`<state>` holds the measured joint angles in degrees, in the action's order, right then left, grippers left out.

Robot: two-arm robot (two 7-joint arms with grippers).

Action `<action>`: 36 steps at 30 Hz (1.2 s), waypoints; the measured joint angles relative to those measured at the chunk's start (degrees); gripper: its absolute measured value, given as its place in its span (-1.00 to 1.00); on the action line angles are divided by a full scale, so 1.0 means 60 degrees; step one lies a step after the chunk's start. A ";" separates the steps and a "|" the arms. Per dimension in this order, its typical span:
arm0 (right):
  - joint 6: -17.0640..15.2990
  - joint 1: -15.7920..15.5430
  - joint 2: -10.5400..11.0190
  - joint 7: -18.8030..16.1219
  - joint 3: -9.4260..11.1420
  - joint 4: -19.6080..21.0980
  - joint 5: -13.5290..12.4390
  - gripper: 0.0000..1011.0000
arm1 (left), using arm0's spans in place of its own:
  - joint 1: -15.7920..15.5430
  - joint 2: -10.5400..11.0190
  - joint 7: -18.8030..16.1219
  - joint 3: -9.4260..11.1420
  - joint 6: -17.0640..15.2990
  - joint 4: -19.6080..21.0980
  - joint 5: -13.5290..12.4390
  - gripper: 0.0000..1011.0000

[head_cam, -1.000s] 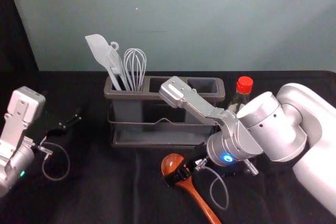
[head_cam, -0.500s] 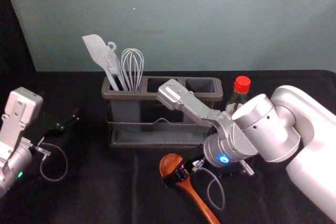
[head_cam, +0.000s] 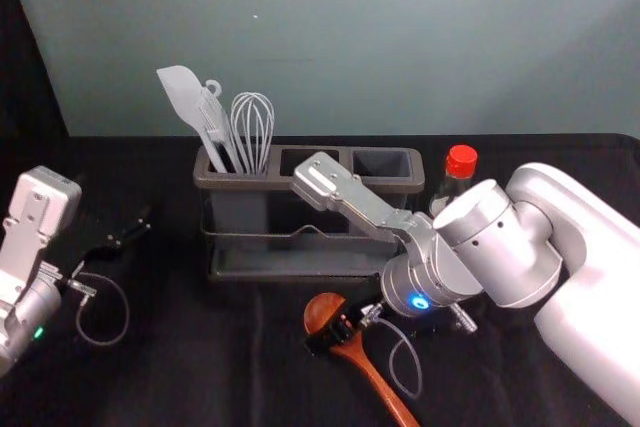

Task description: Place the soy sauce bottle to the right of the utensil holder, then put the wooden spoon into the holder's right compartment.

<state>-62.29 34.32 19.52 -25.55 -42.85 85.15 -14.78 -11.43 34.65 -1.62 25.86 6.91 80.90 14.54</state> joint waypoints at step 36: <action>0.0047 0.0010 -0.0007 -0.0038 -0.0013 -0.0005 0.0078 0.66 | 0.0000 0.0000 0.0000 0.0000 0.0000 0.0000 0.0000 1.00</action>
<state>-62.01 34.38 19.48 -25.78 -42.93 85.12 -14.31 -11.43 34.65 -1.62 25.86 6.91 80.90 14.55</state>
